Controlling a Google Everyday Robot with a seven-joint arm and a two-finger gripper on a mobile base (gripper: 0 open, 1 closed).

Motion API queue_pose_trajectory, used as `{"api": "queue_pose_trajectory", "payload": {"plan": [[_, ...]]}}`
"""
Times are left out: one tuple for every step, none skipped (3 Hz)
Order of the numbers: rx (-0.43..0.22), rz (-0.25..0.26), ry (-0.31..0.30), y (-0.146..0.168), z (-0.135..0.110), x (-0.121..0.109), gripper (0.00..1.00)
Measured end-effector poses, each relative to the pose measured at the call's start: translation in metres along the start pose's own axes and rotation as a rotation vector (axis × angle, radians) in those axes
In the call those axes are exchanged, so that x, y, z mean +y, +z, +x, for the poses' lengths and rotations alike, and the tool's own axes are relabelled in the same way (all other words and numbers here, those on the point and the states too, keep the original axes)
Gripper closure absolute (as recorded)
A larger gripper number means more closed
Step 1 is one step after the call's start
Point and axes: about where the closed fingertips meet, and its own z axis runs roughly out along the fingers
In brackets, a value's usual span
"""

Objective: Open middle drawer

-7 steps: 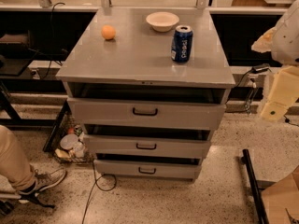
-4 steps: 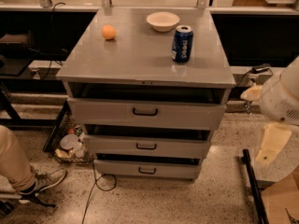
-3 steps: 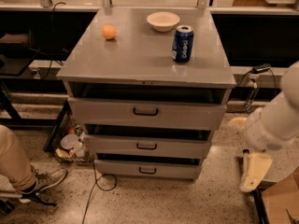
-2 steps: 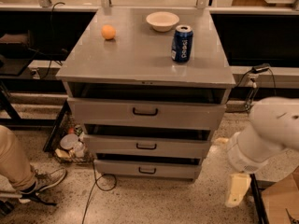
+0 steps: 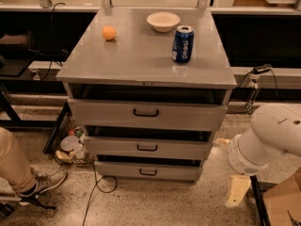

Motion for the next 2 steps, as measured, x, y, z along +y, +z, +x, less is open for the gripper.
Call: {"api": "queue_pose_trajectory", "payload": {"plan": [[-0.003, 0.02, -0.002, 0.022, 0.004, -0.011, 0.0], [0.024, 0.065, -0.001, 0.093, 0.015, -0.049, 0.0]]}}
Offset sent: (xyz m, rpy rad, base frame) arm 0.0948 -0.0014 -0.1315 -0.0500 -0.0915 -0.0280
